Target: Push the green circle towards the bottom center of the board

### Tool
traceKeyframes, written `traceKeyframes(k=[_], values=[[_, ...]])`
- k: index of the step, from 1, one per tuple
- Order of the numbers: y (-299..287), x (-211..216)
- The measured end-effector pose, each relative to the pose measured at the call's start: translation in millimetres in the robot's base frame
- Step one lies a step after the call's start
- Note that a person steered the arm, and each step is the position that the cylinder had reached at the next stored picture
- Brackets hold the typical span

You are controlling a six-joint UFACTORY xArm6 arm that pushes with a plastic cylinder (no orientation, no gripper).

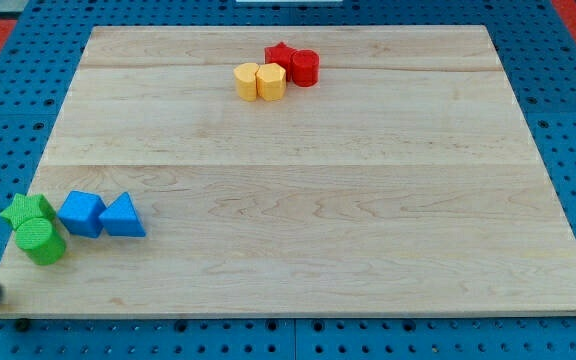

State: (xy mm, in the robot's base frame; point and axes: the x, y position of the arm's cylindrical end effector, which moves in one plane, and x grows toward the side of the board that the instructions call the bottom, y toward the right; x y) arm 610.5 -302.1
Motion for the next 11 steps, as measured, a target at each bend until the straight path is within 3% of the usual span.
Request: traceKeyframes(k=[4,6,8,11], values=[[57,-73],[135,-96],[172,-121],[298,-126]])
